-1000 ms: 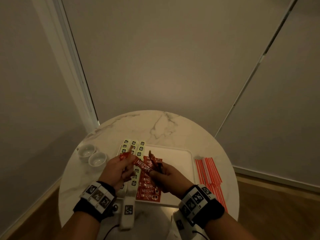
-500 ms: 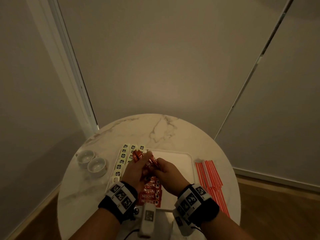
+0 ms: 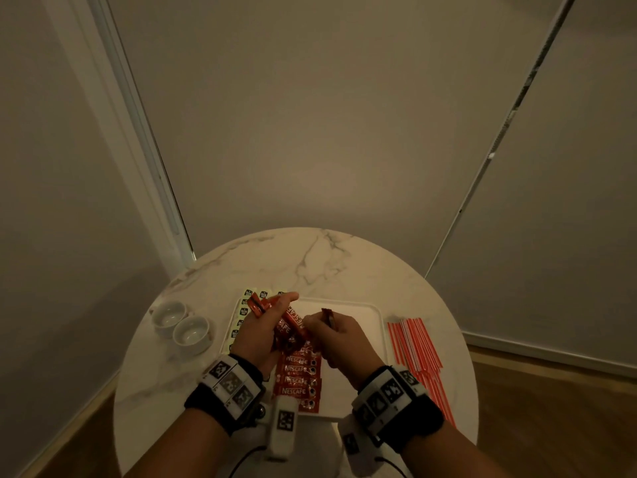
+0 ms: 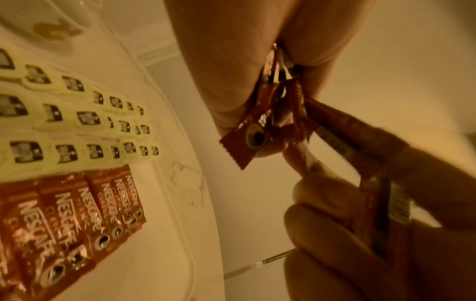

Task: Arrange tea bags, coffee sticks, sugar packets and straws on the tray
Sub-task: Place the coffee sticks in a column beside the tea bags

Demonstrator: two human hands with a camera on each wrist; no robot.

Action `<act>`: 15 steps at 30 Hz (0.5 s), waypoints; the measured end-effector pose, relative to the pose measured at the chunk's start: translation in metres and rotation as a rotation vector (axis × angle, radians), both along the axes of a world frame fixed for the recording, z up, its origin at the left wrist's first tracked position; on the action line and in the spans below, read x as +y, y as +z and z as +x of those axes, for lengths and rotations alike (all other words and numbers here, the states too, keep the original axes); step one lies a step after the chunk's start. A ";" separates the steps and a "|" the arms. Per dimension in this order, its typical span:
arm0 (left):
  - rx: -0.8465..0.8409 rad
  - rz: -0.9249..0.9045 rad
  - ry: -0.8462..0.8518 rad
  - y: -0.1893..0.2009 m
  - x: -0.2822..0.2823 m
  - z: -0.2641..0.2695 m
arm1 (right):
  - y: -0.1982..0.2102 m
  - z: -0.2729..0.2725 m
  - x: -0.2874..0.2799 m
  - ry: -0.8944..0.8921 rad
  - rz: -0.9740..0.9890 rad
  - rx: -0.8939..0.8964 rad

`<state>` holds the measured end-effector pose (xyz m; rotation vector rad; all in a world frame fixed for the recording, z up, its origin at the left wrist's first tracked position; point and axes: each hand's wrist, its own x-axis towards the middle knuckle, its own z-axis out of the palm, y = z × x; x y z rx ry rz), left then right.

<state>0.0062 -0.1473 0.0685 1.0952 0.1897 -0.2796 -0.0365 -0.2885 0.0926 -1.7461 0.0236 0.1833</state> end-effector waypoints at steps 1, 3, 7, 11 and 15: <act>-0.004 0.001 -0.007 0.001 0.001 -0.001 | 0.000 0.002 -0.001 -0.005 0.017 0.020; 0.017 0.007 -0.004 0.000 0.001 -0.001 | 0.000 0.003 -0.002 0.010 0.021 0.046; -0.003 0.045 -0.013 -0.002 -0.002 -0.007 | -0.005 0.005 0.000 0.037 0.053 0.073; -0.015 0.127 0.024 -0.009 -0.003 -0.009 | -0.009 0.006 0.002 0.067 -0.051 -0.010; 0.027 0.138 0.056 -0.018 0.006 -0.004 | -0.017 0.004 0.004 0.164 -0.118 -0.020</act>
